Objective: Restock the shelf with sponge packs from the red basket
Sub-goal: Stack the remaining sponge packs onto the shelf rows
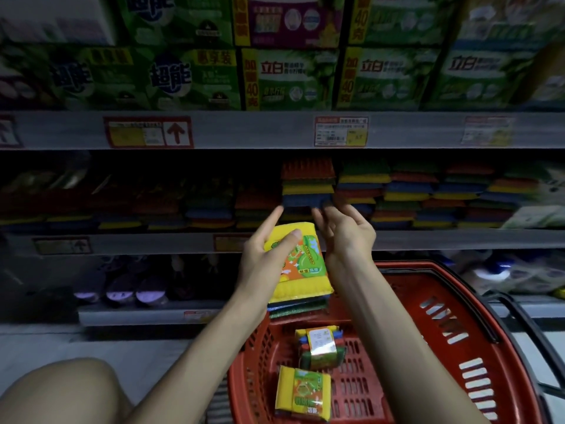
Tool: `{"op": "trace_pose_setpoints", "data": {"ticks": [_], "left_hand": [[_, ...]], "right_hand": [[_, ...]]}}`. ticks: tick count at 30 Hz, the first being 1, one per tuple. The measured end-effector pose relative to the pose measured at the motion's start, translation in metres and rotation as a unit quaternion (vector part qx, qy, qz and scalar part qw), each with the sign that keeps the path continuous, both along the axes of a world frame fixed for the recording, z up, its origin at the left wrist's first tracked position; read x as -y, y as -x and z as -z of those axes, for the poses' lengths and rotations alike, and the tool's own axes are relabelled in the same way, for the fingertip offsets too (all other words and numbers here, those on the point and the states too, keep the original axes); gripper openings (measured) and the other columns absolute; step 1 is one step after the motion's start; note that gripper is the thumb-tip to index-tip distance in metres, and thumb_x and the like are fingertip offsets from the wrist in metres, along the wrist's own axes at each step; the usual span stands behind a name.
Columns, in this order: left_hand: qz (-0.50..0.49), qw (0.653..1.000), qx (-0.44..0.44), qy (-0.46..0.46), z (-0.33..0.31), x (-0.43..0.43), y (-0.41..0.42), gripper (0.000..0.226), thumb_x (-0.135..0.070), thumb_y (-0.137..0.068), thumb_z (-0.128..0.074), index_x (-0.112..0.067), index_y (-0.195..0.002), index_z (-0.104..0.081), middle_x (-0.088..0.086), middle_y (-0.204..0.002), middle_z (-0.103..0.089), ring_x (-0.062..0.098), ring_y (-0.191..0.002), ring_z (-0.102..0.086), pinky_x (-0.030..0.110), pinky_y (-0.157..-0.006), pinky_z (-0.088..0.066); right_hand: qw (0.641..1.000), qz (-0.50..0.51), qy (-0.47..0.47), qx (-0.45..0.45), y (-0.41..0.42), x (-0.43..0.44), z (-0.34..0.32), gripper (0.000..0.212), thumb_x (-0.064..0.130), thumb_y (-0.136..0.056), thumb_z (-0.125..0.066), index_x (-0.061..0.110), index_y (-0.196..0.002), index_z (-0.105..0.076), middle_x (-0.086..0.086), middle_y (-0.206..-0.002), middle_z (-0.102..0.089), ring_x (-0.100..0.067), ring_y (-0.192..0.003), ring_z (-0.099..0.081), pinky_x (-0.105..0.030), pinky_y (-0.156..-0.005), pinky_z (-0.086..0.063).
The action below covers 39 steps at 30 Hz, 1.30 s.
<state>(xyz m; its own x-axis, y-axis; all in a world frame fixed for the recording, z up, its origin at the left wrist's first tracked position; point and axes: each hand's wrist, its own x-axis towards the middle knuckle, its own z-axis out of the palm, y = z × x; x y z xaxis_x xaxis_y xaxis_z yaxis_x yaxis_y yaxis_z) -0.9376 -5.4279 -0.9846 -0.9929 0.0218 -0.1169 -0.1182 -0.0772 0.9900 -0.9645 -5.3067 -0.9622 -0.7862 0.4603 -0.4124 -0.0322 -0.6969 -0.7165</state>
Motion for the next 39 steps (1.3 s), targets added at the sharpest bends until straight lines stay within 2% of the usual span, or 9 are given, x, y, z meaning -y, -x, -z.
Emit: {"op": "trace_pose_setpoints", "data": {"ticks": [7,12,15,19,22,26,30,33,39], "left_hand": [[-0.017,0.999,0.019,0.022,0.007,-0.005,0.011,0.057,-0.04,-0.089,-0.077,-0.053,-0.14,-0.054,-0.016,-0.135,-0.061,0.003,-0.116,-0.062,0.018,-0.076,-0.05],[-0.014,0.999,0.015,0.045,0.014,-0.006,0.011,0.06,-0.048,-0.084,-0.078,-0.058,-0.138,-0.053,-0.02,-0.133,-0.061,0.006,-0.122,-0.06,0.034,-0.101,-0.053],[-0.015,0.999,0.008,0.043,0.014,-0.006,0.011,0.058,-0.043,-0.088,-0.077,-0.055,-0.139,-0.053,-0.018,-0.134,-0.062,0.006,-0.12,-0.062,0.029,-0.094,-0.055],[-0.019,0.999,0.004,0.042,0.01,-0.007,0.011,0.058,-0.041,-0.089,-0.076,-0.052,-0.141,-0.053,-0.02,-0.13,-0.062,0.005,-0.119,-0.062,0.028,-0.095,-0.054],[-0.021,0.999,0.003,0.028,0.008,-0.007,0.011,0.056,-0.037,-0.09,-0.076,-0.051,-0.14,-0.054,-0.013,-0.132,-0.065,0.008,-0.116,-0.066,0.028,-0.089,-0.057],[-0.022,1.0,0.004,0.011,0.004,-0.005,0.009,0.055,-0.033,-0.091,-0.076,-0.049,-0.139,-0.055,-0.013,-0.13,-0.066,0.006,-0.112,-0.068,0.017,-0.076,-0.057],[-0.024,1.0,0.001,0.001,0.002,-0.002,0.004,0.052,-0.032,-0.093,-0.074,-0.048,-0.139,-0.056,-0.024,-0.125,-0.061,0.0,-0.11,-0.065,0.007,-0.066,-0.052],[-0.021,1.0,0.004,0.0,0.003,0.0,0.0,0.05,-0.034,-0.093,-0.073,-0.053,-0.137,-0.057,-0.018,-0.138,-0.058,0.008,-0.121,-0.062,0.021,-0.081,-0.054],[0.002,1.0,-0.002,0.019,0.0,-0.003,-0.008,0.048,-0.034,-0.095,-0.071,-0.055,-0.136,-0.056,-0.019,-0.141,-0.056,-0.004,-0.111,-0.061,0.008,-0.069,-0.047]], "right_hand": [[0.998,-0.003,-0.054,0.014,0.01,-0.002,0.008,0.019,-0.01,-0.095,-0.06,0.005,-0.089,-0.069,-0.013,-0.094,-0.072,-0.02,-0.067,-0.074,-0.023,-0.065,-0.062],[0.995,-0.017,-0.089,0.03,0.006,-0.008,0.009,0.016,-0.007,-0.095,-0.063,0.008,-0.087,-0.063,-0.018,-0.102,-0.072,-0.016,-0.064,-0.075,-0.023,-0.068,-0.063],[0.995,-0.028,-0.086,0.03,0.003,-0.01,0.005,0.024,-0.004,-0.096,-0.063,0.014,-0.085,-0.051,-0.021,-0.107,-0.07,-0.02,-0.072,-0.074,-0.033,-0.083,-0.062],[0.996,-0.04,-0.077,0.027,0.001,-0.009,0.001,0.02,-0.001,-0.097,-0.064,0.008,-0.112,-0.054,-0.027,-0.12,-0.069,-0.024,-0.079,-0.074,-0.041,-0.093,-0.059],[0.995,-0.045,-0.083,0.025,0.0,-0.01,0.001,0.032,-0.001,-0.097,-0.065,0.022,-0.086,-0.045,-0.027,-0.119,-0.07,-0.025,-0.082,-0.074,-0.04,-0.093,-0.059],[0.993,-0.067,-0.097,0.025,-0.001,-0.014,0.002,0.032,0.003,-0.095,-0.069,0.016,-0.08,-0.044,-0.025,-0.11,-0.073,-0.026,-0.084,-0.075,-0.04,-0.093,-0.059],[0.993,-0.044,-0.111,0.019,-0.004,-0.024,0.009,0.017,0.008,-0.097,-0.069,0.008,-0.105,-0.054,-0.017,-0.096,-0.073,-0.031,-0.089,-0.078,-0.035,-0.08,-0.065],[0.993,0.008,-0.11,0.042,-0.006,-0.04,0.014,0.035,0.008,-0.097,-0.069,0.004,-0.129,-0.054,-0.014,-0.095,-0.071,-0.025,-0.08,-0.076,-0.027,-0.064,-0.064],[0.989,0.048,-0.121,0.072,-0.003,-0.055,0.014,0.048,0.01,-0.096,-0.071,0.0,-0.139,-0.053,-0.01,-0.087,-0.069,-0.019,-0.074,-0.073,-0.022,-0.053,-0.058]]}}
